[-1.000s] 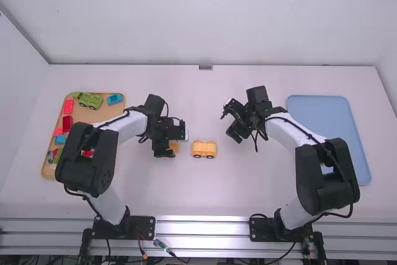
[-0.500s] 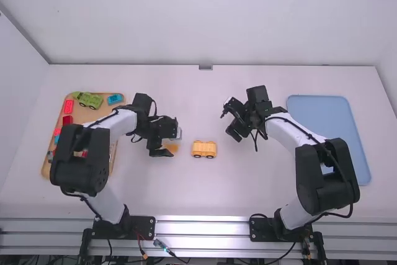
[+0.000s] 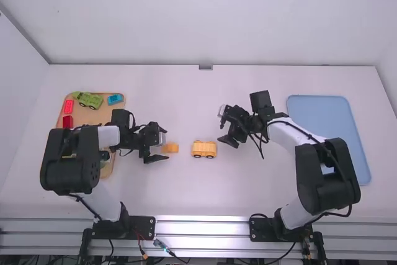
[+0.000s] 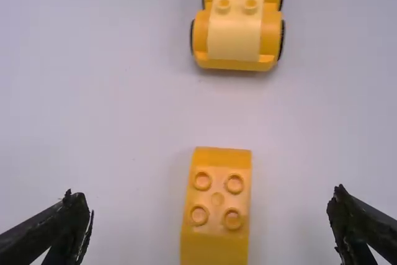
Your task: Assemble lego blocks to make yellow taxi
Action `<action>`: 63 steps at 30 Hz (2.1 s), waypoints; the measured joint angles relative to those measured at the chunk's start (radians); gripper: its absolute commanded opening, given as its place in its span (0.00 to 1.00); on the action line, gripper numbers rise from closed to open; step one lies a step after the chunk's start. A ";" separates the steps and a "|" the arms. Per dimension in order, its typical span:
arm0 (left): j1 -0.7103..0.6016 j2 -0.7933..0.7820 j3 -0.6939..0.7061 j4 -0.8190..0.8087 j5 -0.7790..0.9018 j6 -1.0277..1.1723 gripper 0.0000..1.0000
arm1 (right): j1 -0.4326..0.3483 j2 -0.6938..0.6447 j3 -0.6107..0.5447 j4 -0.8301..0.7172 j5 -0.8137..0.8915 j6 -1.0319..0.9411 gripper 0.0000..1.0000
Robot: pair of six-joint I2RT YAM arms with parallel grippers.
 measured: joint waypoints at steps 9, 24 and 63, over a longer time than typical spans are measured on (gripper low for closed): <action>0.010 0.121 0.016 0.036 0.034 -0.047 0.98 | 0.009 0.000 -0.173 0.249 -0.187 -0.055 0.99; 0.008 0.152 0.038 0.037 0.037 0.008 0.61 | 0.007 0.018 -0.270 0.356 -0.267 -0.107 0.99; -0.124 0.152 0.068 0.010 0.002 -0.069 0.02 | 0.092 0.417 -0.167 0.703 -0.287 0.064 0.97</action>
